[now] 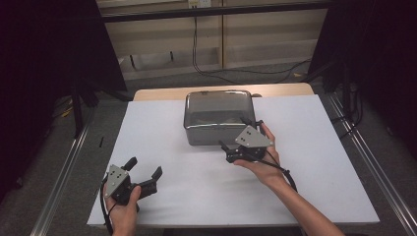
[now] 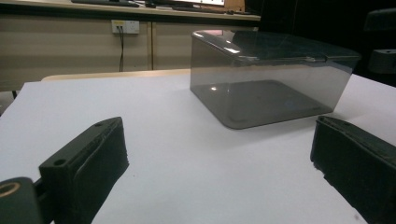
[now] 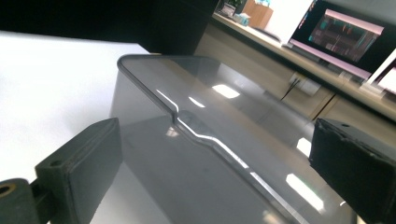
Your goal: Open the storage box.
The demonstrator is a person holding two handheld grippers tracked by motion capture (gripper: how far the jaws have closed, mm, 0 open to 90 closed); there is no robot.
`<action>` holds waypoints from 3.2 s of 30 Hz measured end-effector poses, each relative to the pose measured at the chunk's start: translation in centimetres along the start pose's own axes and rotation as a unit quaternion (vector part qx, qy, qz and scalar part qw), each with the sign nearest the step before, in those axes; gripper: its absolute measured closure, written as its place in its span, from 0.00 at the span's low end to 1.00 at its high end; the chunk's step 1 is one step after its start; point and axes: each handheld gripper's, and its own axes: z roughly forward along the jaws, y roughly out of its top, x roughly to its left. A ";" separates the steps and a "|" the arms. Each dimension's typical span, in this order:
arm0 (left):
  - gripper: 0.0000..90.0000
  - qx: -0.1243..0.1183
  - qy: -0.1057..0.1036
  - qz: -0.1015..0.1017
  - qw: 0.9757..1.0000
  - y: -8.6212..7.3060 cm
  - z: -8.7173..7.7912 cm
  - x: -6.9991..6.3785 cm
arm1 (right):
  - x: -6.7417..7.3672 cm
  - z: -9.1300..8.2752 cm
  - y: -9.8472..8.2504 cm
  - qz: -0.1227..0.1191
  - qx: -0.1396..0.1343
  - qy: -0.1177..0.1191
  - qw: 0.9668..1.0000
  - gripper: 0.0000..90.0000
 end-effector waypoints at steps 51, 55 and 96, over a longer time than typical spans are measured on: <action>0.04 0.008 -0.008 0.005 1.000 0.0 0.1 0.0 | 4.3 3.5 -1.2 -0.464 0.084 -0.084 0.878 0.78; 0.04 0.007 -0.007 0.003 1.000 0.0 0.1 0.0 | 4.4 3.5 -1.2 -0.463 0.084 -0.089 0.878 0.83; 0.06 0.015 -0.045 0.016 0.999 1.1 1.8 0.2 | 3.9 3.2 -0.3 -0.452 0.070 -0.099 0.884 0.89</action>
